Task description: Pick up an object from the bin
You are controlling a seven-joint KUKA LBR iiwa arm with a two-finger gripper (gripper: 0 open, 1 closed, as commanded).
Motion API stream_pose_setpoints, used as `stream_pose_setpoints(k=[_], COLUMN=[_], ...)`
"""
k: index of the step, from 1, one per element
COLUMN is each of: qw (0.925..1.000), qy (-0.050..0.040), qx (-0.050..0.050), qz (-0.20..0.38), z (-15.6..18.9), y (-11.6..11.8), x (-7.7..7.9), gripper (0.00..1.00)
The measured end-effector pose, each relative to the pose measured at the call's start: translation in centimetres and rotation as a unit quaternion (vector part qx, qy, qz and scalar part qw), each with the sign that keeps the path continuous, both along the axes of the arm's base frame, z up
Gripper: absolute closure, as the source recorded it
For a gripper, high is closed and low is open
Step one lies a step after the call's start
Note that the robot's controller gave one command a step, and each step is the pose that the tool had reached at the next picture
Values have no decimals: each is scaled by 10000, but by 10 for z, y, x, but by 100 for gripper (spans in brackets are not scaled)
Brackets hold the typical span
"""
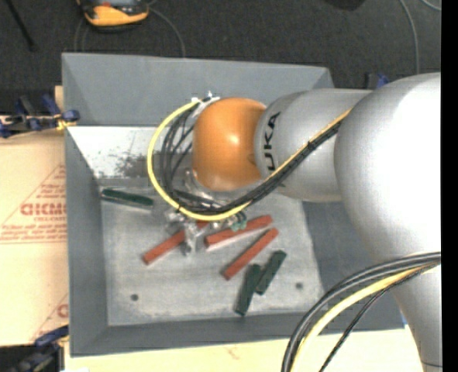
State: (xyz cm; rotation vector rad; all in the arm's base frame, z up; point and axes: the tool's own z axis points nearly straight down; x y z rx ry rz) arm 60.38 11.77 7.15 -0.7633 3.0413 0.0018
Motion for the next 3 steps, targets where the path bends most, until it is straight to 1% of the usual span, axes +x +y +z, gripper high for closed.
stream_pose_setpoints(k=[2,3], qw=[10000,10000], qy=[10,25], qx=[-1,-7], qz=[-4,-8], z=[3,12], y=[0,-1], x=[-1,-1], gripper=[100,100])
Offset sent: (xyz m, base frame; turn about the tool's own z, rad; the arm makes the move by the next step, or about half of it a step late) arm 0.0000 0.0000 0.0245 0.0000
